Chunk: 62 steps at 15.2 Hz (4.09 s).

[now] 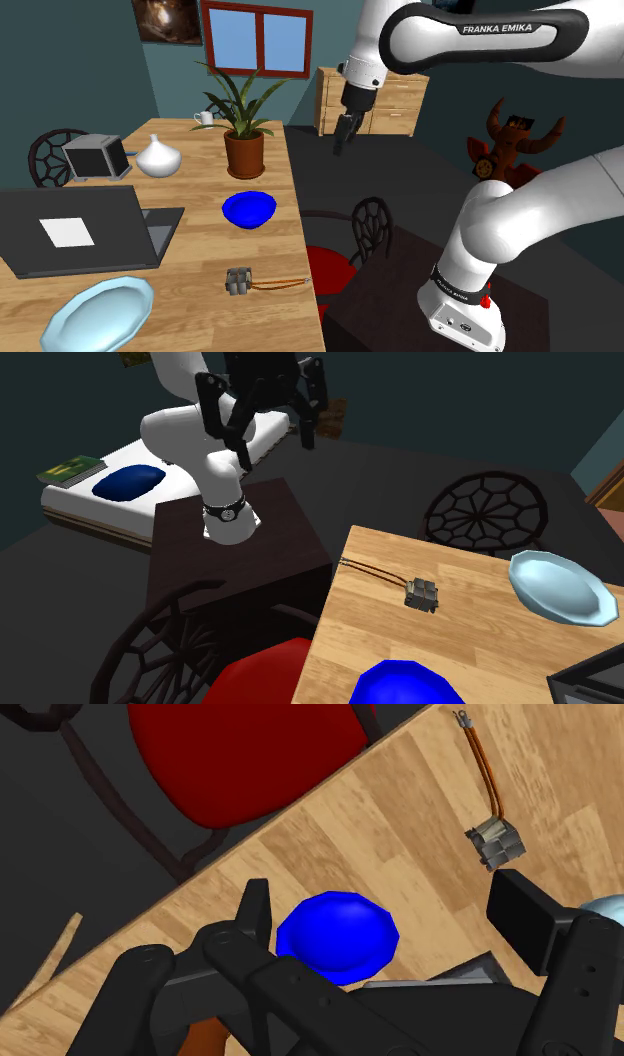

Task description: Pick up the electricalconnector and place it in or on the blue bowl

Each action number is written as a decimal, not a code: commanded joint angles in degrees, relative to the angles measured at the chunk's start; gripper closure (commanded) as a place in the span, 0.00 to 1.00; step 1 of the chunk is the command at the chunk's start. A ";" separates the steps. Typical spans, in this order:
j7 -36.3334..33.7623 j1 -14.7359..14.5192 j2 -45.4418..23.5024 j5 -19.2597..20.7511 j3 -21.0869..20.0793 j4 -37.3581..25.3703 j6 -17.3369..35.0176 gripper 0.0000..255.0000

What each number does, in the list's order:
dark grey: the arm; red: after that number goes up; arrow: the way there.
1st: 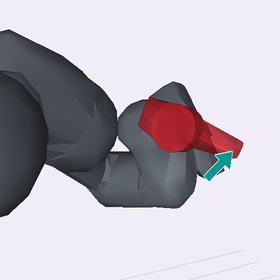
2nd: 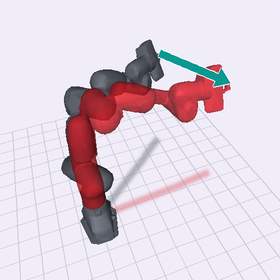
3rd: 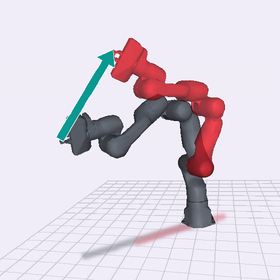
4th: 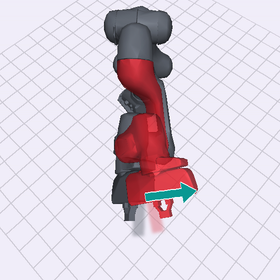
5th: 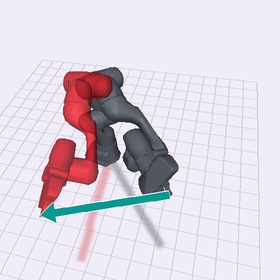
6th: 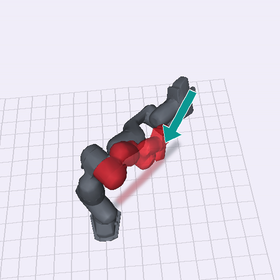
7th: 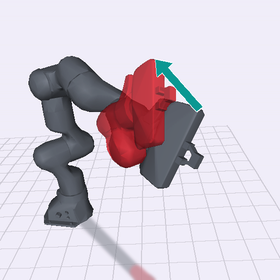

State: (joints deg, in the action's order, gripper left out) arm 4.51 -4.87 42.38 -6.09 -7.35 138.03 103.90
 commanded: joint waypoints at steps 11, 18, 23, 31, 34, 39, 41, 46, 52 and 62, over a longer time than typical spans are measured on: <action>2.68 -5.77 -14.20 -2.75 -7.35 7.56 20.71 0.00; 2.98 -7.97 -26.53 -1.83 -12.13 8.01 32.68 0.00; 1.39 -8.82 -36.71 1.88 -15.47 6.63 40.59 0.00; -4.21 -10.66 -49.83 11.65 -16.70 3.66 48.93 0.00; -6.01 -11.21 -52.44 14.15 -15.79 3.46 51.07 0.00; -7.59 -11.92 -54.69 16.33 -14.74 3.17 52.84 0.00; -7.59 -11.92 -54.69 16.33 -14.74 3.17 52.84 0.00; -7.59 -11.92 -54.69 16.32 -14.74 3.17 52.83 1.00; -7.59 -11.92 -54.69 16.32 -14.74 3.17 52.83 1.00; -3.17 -10.30 -48.25 10.15 -17.31 3.08 46.92 1.00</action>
State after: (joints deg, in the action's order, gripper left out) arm 0.77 -15.32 -6.68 4.86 -24.41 141.23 151.70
